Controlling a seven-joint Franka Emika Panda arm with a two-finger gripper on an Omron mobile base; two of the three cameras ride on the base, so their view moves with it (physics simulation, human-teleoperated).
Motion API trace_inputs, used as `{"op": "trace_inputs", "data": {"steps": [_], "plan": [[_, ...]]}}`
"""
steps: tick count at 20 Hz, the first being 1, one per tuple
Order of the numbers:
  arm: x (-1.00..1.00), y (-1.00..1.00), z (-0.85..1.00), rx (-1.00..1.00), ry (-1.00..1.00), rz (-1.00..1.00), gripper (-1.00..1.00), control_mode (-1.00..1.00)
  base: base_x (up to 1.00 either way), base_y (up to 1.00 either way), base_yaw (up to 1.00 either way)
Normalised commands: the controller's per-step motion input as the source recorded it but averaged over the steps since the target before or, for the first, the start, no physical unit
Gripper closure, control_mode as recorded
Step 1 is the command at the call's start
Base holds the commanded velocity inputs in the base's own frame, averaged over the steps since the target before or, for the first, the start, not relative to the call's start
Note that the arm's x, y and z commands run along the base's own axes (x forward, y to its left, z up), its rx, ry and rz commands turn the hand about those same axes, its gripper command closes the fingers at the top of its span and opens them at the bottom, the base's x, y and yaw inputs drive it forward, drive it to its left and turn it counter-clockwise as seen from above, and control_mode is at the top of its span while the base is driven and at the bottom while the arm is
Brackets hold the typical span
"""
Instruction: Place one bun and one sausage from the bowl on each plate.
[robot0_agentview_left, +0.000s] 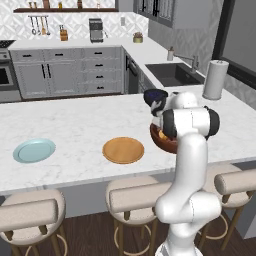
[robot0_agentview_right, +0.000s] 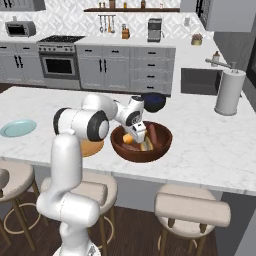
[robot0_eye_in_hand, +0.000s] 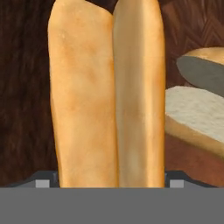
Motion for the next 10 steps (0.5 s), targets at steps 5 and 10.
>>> {"op": "trace_inputs", "data": {"steps": [5, 10], "plan": [[-0.70, -0.19, 0.18, 0.01, -0.15, 0.00, 1.00, -1.00, 0.00, 0.00, 0.00], [-1.00, -0.07, 0.97, 0.00, -0.26, 0.00, 1.00, -1.00, 0.00, 0.00, 0.00]]}}
